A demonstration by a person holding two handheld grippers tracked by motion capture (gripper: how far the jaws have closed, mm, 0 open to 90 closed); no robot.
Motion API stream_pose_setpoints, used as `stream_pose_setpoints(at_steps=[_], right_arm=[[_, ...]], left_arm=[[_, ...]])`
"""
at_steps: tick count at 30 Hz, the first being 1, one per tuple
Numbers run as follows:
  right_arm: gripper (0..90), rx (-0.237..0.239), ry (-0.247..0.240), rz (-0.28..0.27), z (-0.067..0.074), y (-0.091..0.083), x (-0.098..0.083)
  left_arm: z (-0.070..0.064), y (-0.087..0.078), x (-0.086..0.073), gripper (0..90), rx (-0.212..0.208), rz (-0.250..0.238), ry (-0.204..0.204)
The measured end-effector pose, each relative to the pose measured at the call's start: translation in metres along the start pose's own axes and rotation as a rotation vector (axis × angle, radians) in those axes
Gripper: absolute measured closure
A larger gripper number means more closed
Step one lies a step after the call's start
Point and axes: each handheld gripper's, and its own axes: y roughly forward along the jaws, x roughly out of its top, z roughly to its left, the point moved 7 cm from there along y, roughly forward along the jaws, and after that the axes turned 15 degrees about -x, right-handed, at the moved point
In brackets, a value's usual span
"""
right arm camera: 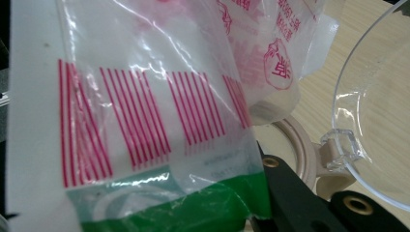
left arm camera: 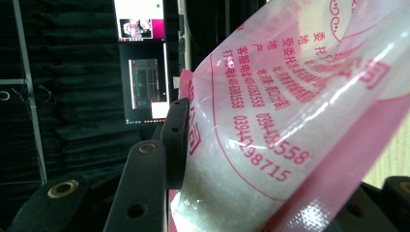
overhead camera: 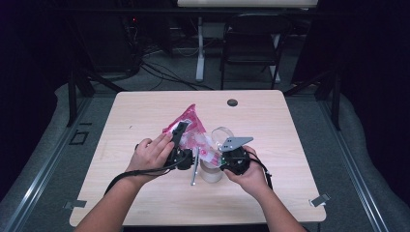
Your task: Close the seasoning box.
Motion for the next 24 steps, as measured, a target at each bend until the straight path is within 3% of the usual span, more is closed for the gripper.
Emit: stream_pose_setpoints(at_steps=[24], right_arm=[[89.5, -0.002, -0.008, 0.006, 0.0002, 0.0018, -0.002]], left_arm=[[-0.0033, 0.0041, -0.0016, 64.7, -0.017, 0.007, 0.006]])
